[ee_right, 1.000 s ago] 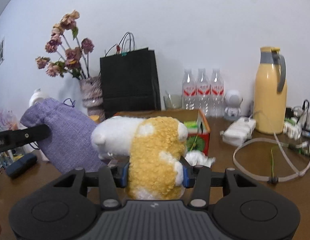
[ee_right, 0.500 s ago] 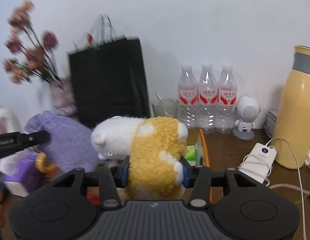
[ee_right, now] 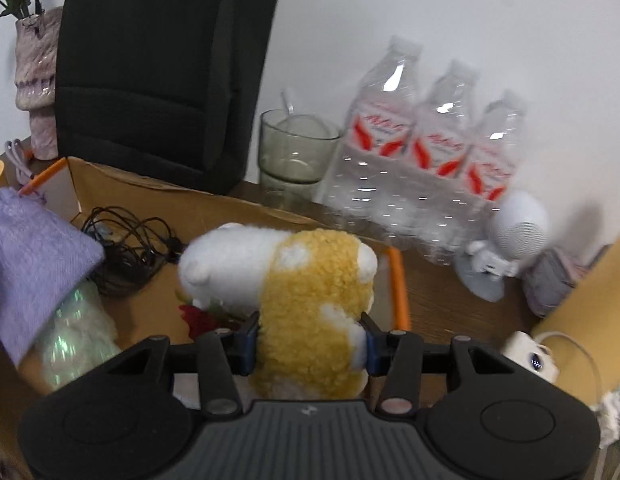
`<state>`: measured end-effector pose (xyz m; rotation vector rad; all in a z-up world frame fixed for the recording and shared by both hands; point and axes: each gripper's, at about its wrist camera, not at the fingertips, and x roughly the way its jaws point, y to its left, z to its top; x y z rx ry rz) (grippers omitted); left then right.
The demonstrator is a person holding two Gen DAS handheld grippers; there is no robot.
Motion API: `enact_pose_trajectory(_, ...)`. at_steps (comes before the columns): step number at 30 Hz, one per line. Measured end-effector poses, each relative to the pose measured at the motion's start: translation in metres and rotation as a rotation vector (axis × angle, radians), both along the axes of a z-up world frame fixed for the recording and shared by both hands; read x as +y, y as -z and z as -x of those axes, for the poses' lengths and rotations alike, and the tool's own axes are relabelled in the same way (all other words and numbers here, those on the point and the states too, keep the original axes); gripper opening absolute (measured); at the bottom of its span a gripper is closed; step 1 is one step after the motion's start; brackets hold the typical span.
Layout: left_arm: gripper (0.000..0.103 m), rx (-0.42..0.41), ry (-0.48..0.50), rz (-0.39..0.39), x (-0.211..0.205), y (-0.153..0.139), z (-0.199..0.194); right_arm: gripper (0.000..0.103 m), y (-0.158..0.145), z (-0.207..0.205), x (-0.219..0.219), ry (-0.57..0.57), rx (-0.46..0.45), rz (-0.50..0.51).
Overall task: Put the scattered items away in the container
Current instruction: 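Carry the plush toy and purple bag into the box and open both grippers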
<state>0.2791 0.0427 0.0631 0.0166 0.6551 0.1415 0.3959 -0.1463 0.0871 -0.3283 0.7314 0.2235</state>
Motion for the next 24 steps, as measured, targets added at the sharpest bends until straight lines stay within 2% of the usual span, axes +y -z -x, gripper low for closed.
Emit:
enact_pose_trajectory(6, 0.049, 0.004, 0.035, 0.006, 0.0, -0.001, -0.002, 0.049, 0.015, -0.031, 0.014, -0.006, 0.085, 0.0)
enact_pose_trajectory(10, 0.056, 0.004, 0.046, 0.018, -0.002, -0.003, -0.003, 0.049, 0.014, -0.043, 0.006, 0.011, 0.16, -0.043)
enact_pose_trajectory(13, 0.06, 0.0, 0.049, 0.014, -0.004, -0.004, -0.001, 0.048, 0.013, -0.048, 0.002, 0.006, 0.238, -0.033)
enact_pose_trajectory(16, 0.061, -0.001, 0.056, 0.011, -0.006, -0.005, 0.002, 0.049, 0.009, -0.047, 0.001, 0.007, 0.261, -0.001)
enact_pose_trajectory(17, 0.061, -0.001, 0.055, 0.01, -0.006, -0.005, 0.002, 0.054, 0.008, -0.047, 0.0, 0.016, 0.278, -0.004)
enact_pose_trajectory(18, 0.061, 0.0, 0.054, 0.01, -0.006, -0.006, 0.002, 0.065, 0.007, -0.047, -0.002, 0.025, 0.302, -0.021)
enact_pose_trajectory(20, 0.061, -0.002, 0.049, 0.016, -0.005, -0.009, 0.002, 0.078, 0.002, -0.045, -0.007, 0.042, 0.315, -0.085)
enact_pose_trajectory(23, 0.066, -0.008, 0.037, 0.024, -0.003, -0.017, 0.003, 0.08, -0.011, -0.042, -0.02, 0.074, 0.309, -0.204)
enact_pose_trajectory(24, 0.073, 0.0, 0.032, 0.022, -0.003, -0.02, 0.003, 0.081, -0.015, -0.041, -0.025, 0.089, 0.319, -0.25)
